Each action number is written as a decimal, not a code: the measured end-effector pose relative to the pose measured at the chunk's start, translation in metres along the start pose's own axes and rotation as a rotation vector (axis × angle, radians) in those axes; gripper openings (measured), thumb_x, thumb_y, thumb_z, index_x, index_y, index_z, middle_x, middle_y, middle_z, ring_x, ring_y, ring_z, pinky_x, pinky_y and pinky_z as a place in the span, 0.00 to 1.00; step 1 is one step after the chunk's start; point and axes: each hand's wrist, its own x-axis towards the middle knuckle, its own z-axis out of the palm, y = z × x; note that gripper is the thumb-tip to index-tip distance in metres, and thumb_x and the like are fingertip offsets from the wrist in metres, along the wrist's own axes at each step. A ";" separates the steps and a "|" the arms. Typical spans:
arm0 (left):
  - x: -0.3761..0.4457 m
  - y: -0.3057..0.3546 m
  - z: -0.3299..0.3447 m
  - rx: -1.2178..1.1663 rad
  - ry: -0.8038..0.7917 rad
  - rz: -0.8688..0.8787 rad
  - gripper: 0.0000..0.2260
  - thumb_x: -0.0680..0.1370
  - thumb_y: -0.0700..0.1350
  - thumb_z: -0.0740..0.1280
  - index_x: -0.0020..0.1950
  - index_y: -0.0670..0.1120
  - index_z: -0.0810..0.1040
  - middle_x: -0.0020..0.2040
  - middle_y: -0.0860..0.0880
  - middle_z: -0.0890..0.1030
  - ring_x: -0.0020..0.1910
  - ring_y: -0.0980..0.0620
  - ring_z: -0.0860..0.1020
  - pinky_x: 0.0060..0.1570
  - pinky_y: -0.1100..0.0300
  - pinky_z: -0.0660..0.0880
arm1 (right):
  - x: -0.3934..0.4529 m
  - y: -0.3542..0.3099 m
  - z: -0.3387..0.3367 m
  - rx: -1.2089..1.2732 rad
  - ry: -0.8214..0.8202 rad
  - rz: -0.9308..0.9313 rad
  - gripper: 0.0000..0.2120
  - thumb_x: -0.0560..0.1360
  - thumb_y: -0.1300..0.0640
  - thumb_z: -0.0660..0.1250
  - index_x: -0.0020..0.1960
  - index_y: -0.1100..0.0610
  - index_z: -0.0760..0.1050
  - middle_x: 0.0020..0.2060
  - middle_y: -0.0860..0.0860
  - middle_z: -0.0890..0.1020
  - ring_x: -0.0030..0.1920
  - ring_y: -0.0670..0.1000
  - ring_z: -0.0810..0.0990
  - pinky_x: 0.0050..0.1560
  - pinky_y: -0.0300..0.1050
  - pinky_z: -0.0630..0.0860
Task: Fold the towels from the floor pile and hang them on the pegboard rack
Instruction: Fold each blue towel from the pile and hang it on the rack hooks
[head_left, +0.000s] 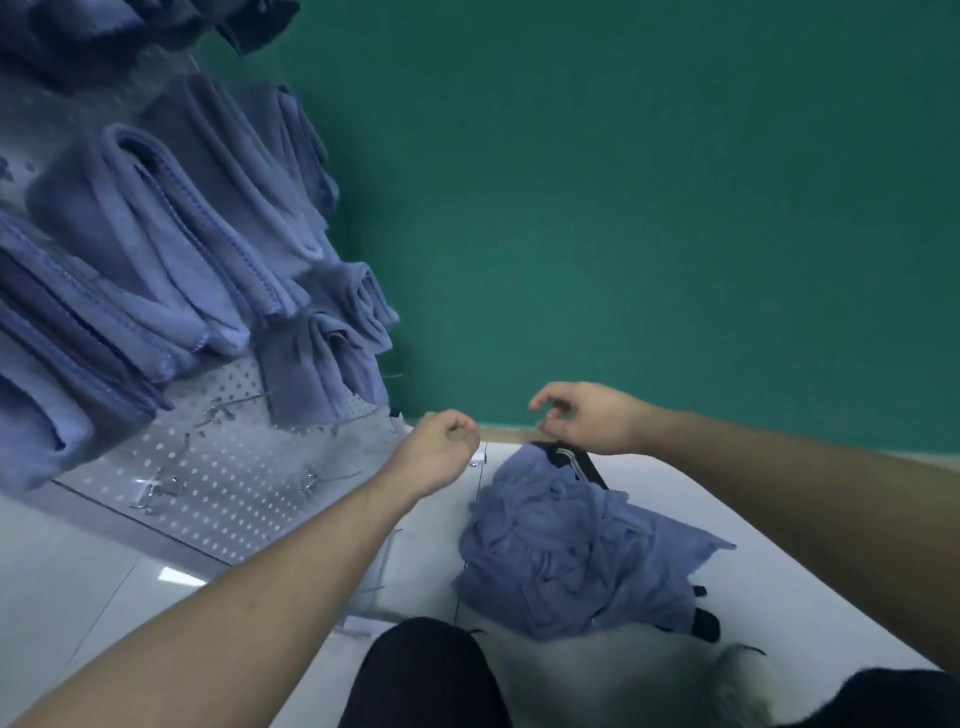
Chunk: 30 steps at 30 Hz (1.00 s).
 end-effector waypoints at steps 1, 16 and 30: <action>0.000 0.007 0.008 -0.004 -0.028 0.003 0.05 0.81 0.46 0.64 0.52 0.49 0.80 0.53 0.52 0.80 0.49 0.53 0.76 0.47 0.63 0.69 | -0.009 0.012 -0.002 0.001 0.007 0.024 0.16 0.81 0.51 0.65 0.67 0.50 0.73 0.55 0.49 0.82 0.49 0.50 0.80 0.49 0.39 0.72; 0.070 -0.012 0.161 0.103 -0.324 0.016 0.06 0.80 0.44 0.65 0.56 0.51 0.76 0.57 0.51 0.78 0.59 0.49 0.77 0.60 0.57 0.72 | 0.004 0.177 0.063 0.170 -0.029 0.309 0.13 0.80 0.53 0.64 0.63 0.50 0.74 0.51 0.48 0.81 0.54 0.53 0.80 0.55 0.44 0.75; 0.166 -0.141 0.270 0.332 -0.442 -0.011 0.14 0.81 0.44 0.62 0.65 0.49 0.78 0.62 0.46 0.80 0.58 0.44 0.78 0.56 0.52 0.75 | 0.116 0.290 0.168 0.129 -0.235 0.408 0.16 0.80 0.56 0.65 0.67 0.53 0.71 0.54 0.49 0.76 0.54 0.50 0.74 0.54 0.39 0.68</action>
